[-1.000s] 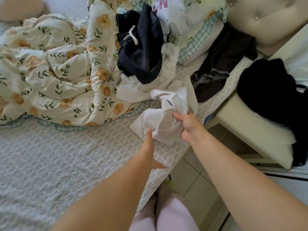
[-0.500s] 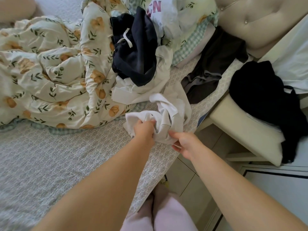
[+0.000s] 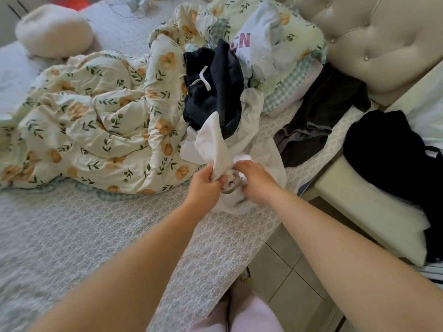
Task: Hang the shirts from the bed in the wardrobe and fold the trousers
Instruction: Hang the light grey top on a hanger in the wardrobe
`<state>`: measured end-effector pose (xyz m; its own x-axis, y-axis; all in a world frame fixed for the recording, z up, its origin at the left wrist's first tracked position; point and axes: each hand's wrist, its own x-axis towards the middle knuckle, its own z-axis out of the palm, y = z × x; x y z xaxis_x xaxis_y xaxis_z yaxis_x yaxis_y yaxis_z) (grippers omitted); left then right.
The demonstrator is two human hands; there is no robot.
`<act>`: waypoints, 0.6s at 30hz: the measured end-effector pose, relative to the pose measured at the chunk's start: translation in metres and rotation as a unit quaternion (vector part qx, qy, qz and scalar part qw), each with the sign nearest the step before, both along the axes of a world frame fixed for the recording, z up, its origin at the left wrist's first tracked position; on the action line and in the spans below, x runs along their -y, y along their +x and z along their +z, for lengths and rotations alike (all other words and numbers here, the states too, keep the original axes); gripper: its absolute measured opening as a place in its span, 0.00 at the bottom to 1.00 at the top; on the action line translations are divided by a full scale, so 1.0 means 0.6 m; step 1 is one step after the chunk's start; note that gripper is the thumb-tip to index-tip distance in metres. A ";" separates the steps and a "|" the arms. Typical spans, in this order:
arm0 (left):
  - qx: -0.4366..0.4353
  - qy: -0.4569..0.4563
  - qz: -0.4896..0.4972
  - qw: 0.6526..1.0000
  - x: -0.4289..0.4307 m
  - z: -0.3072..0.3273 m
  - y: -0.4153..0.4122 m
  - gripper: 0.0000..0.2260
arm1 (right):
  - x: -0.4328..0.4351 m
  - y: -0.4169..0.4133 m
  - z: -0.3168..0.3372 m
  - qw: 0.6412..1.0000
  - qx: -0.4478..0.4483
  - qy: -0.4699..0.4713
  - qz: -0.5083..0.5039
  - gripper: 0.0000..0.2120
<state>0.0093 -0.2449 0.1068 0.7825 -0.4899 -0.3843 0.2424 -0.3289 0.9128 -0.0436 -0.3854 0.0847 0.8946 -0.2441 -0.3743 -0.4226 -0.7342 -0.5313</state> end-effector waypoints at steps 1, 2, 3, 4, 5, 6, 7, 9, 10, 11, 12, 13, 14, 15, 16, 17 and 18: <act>-0.001 -0.006 -0.012 1.000 -0.007 0.008 0.005 0.12 | -0.004 0.005 -0.005 0.999 -0.011 -0.025 0.022 0.24; -0.007 -0.012 -0.026 1.000 -0.014 0.017 0.010 0.13 | -0.008 0.010 -0.008 0.998 -0.020 -0.048 0.039 0.22; -0.015 -0.020 -0.040 0.999 -0.021 0.025 0.015 0.13 | -0.011 0.013 -0.012 0.996 -0.029 -0.066 0.055 0.20; -0.022 -0.027 -0.050 0.998 -0.028 0.030 0.019 0.14 | -0.013 0.016 -0.015 0.993 -0.035 -0.084 0.071 0.18; -0.027 -0.028 -0.051 0.998 -0.036 0.033 0.023 0.14 | -0.016 0.019 -0.017 0.991 -0.034 -0.103 0.081 0.15; -0.033 -0.029 -0.033 0.998 -0.042 0.035 0.026 0.13 | -0.017 0.022 -0.019 0.989 -0.027 -0.123 0.080 0.13; -0.040 -0.029 0.005 0.999 -0.048 0.035 0.029 0.13 | -0.019 0.025 -0.021 0.989 -0.010 -0.136 0.061 0.10; -0.054 -0.026 0.112 0.992 -0.056 0.030 0.038 0.10 | -0.023 0.029 -0.021 0.990 0.043 -0.131 -0.008 0.07; -0.054 -0.010 0.157 0.986 -0.058 0.026 0.042 0.09 | -0.026 0.031 -0.021 0.989 0.071 -0.125 -0.046 0.07; -0.051 0.018 0.189 0.981 -0.060 0.020 0.045 0.09 | -0.029 0.030 -0.020 0.985 0.096 -0.121 -0.075 0.07; -0.050 0.052 0.210 0.975 -0.061 0.013 0.046 0.10 | -0.033 0.028 -0.020 0.981 0.120 -0.119 -0.095 0.07; -0.057 0.089 0.227 0.968 -0.061 0.006 0.045 0.12 | -0.037 0.024 -0.020 0.977 0.142 -0.118 -0.108 0.08; -0.076 0.125 0.245 0.958 -0.060 0.001 0.042 0.16 | -0.041 0.020 -0.020 0.973 0.160 -0.118 -0.120 0.08; -0.101 0.156 0.263 0.947 -0.059 -0.004 0.040 0.23 | -0.045 0.014 -0.020 0.969 0.172 -0.118 -0.132 0.08; -0.129 0.187 0.278 0.934 -0.059 -0.009 0.038 0.32 | -0.048 0.009 -0.020 0.967 0.179 -0.116 -0.142 0.08; -0.142 0.226 0.281 0.922 -0.059 -0.012 0.035 0.40 | -0.050 0.003 -0.021 0.965 0.182 -0.111 -0.151 0.08; -0.127 0.276 0.271 0.913 -0.060 -0.013 0.031 0.45 | -0.053 -0.002 -0.022 0.965 0.181 -0.107 -0.160 0.08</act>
<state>0.0279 -0.2092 0.0991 0.7036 0.2663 -0.6588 0.6873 -0.4906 0.5357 -0.0448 -0.3535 0.0712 0.8236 -0.5659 0.0376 -0.4606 -0.7061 -0.5379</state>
